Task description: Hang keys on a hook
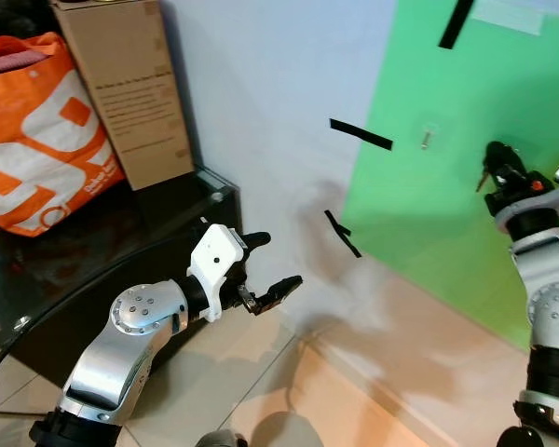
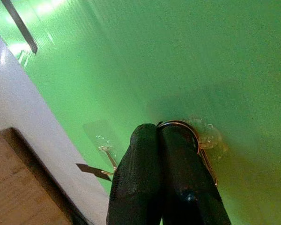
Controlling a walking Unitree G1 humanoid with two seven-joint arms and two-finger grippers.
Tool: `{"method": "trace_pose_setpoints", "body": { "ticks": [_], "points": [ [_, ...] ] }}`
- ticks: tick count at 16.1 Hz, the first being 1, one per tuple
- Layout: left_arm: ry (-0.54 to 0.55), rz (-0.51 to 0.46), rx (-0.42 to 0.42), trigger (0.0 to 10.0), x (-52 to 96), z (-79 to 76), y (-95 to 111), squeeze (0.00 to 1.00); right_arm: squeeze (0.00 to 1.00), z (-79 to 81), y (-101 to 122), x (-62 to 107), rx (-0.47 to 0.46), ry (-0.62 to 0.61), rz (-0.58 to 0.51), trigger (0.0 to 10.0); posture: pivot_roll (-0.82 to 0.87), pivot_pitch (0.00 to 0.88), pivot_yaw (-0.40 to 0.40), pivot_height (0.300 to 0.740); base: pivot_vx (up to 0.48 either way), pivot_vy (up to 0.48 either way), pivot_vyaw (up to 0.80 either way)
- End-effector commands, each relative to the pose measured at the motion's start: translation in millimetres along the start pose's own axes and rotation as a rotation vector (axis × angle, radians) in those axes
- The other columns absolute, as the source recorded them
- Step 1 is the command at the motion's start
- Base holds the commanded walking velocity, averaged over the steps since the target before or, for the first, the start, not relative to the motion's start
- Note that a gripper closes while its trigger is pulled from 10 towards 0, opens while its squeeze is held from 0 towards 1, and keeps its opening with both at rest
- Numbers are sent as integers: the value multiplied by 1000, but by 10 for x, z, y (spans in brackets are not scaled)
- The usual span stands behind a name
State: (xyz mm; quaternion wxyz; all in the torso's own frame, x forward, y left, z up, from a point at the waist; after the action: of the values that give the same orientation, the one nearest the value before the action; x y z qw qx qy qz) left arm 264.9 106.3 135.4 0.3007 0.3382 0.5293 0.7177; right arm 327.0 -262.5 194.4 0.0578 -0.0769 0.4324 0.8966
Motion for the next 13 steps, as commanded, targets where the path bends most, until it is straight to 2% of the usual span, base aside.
{"method": "trace_pose_setpoints", "body": {
  "ticks": [1, 3, 6, 13],
  "points": [
    [-10, 1, -20, 10000, 12, -2, 32, 0, 0, -231, 80, 113, -44, -111, -29, 10000, 4, 0, 16, 740, 0, 0, 0],
    [-14, 2, -19, 10000, 7, -5, 31, 0, 0, -296, 44, 177, -94, -133, -3, 10000, -2, 0, 20, 740, 0, 0, 0],
    [-21, 3, -20, 10000, -6, -7, 33, 0, 0, -366, -15, 248, -78, -166, 27, 10000, -7, 0, 24, 740, 0, 0, 0],
    [-19, 1, -19, 10000, -13, -14, 34, 0, 0, -389, -35, 366, -107, -171, 16, 10000, -4, 0, 15, 740, 0, 0, 0]
  ]
}}
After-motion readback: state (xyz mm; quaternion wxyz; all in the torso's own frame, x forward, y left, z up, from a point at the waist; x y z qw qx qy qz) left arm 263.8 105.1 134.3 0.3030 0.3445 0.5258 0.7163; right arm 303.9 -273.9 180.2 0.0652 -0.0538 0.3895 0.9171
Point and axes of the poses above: a point about 5 cm out from each wrist's last joint towards the gripper, its own x axis pointing back from the gripper into the wrist, its own y axis along the axis of the wrist's last joint, z = x × y, the point moved 2 cm from there along -x, pointing out of the wrist towards the gripper, and after that the axes turned 6 degrees about -x, right-handed, at the moved point
